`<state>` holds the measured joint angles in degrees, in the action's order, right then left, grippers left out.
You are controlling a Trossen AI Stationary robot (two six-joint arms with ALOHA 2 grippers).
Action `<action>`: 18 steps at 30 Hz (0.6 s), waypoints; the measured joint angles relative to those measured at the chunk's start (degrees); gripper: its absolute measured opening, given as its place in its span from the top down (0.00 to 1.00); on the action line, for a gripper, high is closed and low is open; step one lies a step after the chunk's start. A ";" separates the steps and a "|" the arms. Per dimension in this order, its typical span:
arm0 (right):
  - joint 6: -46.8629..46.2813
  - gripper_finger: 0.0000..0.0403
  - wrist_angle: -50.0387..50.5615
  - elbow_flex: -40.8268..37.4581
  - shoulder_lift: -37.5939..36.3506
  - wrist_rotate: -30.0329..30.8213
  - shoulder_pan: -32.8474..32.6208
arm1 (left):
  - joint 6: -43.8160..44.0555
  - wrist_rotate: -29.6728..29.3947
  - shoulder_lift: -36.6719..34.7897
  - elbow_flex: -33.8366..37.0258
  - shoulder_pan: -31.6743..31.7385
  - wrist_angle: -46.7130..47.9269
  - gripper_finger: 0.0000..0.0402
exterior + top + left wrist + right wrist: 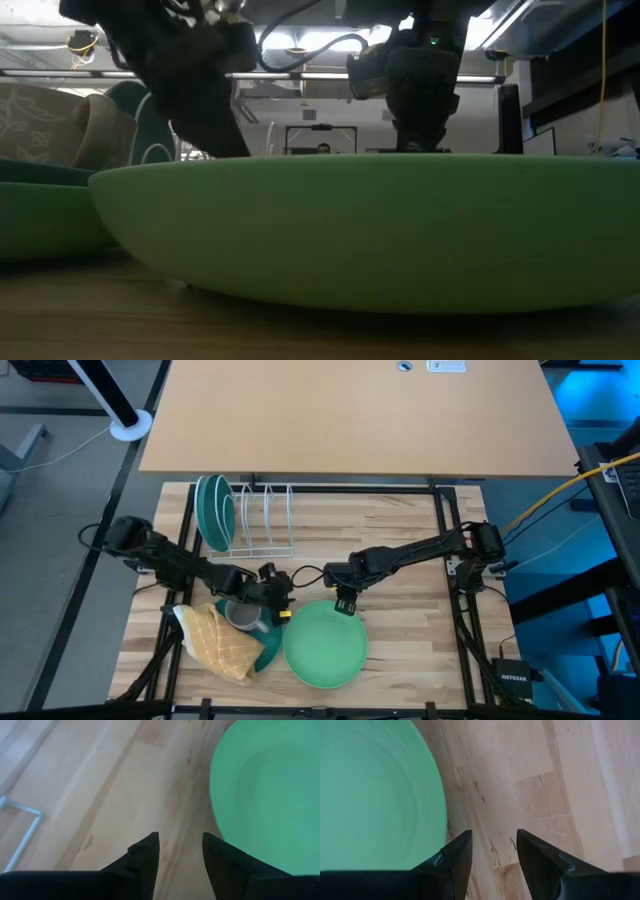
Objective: Sort dishes
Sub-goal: Put the right light green plate into the dish rack
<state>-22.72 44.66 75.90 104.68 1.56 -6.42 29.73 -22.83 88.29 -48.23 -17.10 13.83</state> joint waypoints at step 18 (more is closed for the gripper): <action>-1.19 0.61 -1.15 0.00 0.00 -2.08 -1.98 | 1.72 8.06 6.76 -0.09 -0.11 -7.87 0.65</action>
<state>-23.91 43.51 75.90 104.68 -0.51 -8.39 31.46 -14.77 95.05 -48.31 -17.21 5.96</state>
